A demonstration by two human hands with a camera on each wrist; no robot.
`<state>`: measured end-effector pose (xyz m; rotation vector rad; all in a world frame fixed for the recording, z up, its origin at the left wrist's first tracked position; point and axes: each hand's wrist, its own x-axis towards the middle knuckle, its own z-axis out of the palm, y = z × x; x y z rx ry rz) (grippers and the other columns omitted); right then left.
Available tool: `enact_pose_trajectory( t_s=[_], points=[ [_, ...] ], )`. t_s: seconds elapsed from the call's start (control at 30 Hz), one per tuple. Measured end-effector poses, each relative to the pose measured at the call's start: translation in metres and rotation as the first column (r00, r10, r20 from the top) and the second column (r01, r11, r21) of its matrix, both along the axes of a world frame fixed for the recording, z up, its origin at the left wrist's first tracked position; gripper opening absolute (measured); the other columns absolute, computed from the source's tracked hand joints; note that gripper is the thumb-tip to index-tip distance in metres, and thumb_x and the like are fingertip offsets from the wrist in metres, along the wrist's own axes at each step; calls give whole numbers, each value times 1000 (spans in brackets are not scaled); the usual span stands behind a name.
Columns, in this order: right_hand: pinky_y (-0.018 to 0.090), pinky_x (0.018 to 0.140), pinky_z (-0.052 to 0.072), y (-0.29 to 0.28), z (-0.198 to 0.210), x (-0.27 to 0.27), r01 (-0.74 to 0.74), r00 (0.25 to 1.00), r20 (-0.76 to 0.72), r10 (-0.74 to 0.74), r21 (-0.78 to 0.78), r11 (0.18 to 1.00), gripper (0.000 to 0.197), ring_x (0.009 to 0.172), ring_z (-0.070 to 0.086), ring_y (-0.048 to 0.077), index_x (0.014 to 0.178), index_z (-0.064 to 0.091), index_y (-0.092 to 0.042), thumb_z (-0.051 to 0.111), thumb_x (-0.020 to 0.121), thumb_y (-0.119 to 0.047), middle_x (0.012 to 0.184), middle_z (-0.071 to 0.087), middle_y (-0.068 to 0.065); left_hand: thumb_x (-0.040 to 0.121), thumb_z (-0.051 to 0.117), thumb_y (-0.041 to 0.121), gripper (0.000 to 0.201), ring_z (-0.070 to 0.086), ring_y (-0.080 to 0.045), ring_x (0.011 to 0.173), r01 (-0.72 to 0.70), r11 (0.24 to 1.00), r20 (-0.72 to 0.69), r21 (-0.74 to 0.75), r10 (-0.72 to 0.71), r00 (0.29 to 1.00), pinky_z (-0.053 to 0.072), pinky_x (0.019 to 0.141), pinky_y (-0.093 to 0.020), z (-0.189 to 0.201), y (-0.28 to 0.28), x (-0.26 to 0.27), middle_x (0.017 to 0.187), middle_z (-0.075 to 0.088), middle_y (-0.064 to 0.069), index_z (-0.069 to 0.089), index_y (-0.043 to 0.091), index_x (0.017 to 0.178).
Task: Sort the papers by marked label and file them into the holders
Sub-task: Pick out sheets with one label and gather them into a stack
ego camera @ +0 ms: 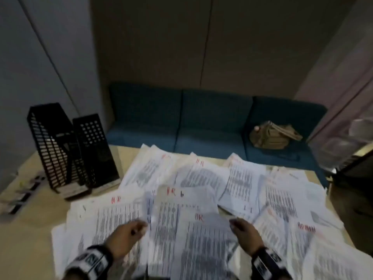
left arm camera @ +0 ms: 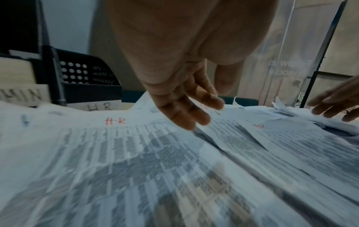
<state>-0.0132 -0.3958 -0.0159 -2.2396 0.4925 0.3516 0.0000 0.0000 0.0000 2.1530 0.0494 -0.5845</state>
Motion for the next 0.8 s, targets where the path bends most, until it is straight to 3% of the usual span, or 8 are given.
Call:
enact_pose_trajectory(
  t_s=[0.1, 0.2, 0.27, 0.43, 0.53, 0.6, 0.7, 0.8],
  points=[
    [26, 87, 44, 12, 0, 25, 62, 996, -63, -62, -2, 998, 34, 109, 60, 25, 123, 59, -10, 59, 89, -15, 123, 63, 12, 93, 58, 17, 15, 59, -10, 88, 14, 998, 29, 67, -16, 999, 47, 74, -12, 0, -22, 23, 103, 61, 6, 60, 26, 105],
    [30, 92, 44, 25, -1, 27, 144, 981, -123, -148, -38, 989, 43, 113, 57, 28, 129, 52, -4, 60, 90, -18, 129, 58, 16, 91, 59, 18, 34, 57, -21, 107, -40, 994, -29, 102, 43, 999, 49, 92, -31, -10, -41, 31, 124, 54, -5, 56, 14, 125],
    [29, 93, 43, 39, -8, 25, 146, 971, -191, -144, -2, 989, 52, 115, 56, 27, 133, 47, -5, 65, 88, -22, 132, 56, 16, 90, 61, 22, 44, 55, -25, 115, -37, 991, -109, 132, 51, 993, 45, 100, -36, -26, -50, 29, 133, 51, -8, 51, 12, 131],
    [39, 113, 30, 72, -27, 11, -245, 945, -278, 172, -256, 935, 82, 139, 30, 31, 146, 28, -12, 69, 81, -38, 154, 25, 15, 83, 70, 29, 81, 40, -29, 133, -59, 988, -182, 141, 84, 980, 36, 110, -36, -42, -81, 18, 151, 31, -15, 24, 12, 147],
    [38, 117, 19, 87, -35, 2, -348, 920, -271, 284, -229, 909, 91, 146, 13, 30, 150, 14, -16, 67, 81, -39, 160, 3, 13, 75, 77, 35, 107, 25, -33, 141, -225, 965, -162, 132, 245, 956, 28, 115, -45, -44, -92, 13, 156, 12, -14, 3, 20, 151],
    [37, 117, 15, 91, -37, -5, -408, 906, -227, 357, -245, 879, 90, 147, 8, 27, 151, 11, -17, 66, 83, -38, 160, -1, 10, 70, 79, 41, 113, 25, -36, 140, -340, 919, -118, 199, 367, 923, 29, 113, -51, -45, -92, 15, 155, 17, -15, 2, 20, 151],
    [46, 115, 20, 81, -36, -12, -250, 968, -125, 217, -421, 872, 91, 145, 13, 30, 149, 14, -20, 70, 79, -36, 159, 5, 12, 65, 79, 53, 111, 33, -34, 135, -377, 899, -86, 224, 404, 911, 33, 108, -56, -47, -89, 18, 146, 38, -12, 13, 23, 148],
    [40, 117, 22, 74, -33, -14, -103, 980, -194, 52, -259, 960, 92, 144, 21, 28, 150, 10, -13, 70, 82, -29, 157, 17, 13, 65, 82, 47, 104, 30, -32, 134, -345, 912, -80, 221, 369, 926, 33, 108, -53, -41, -91, 16, 145, 32, -10, 22, 22, 146]
  ],
)
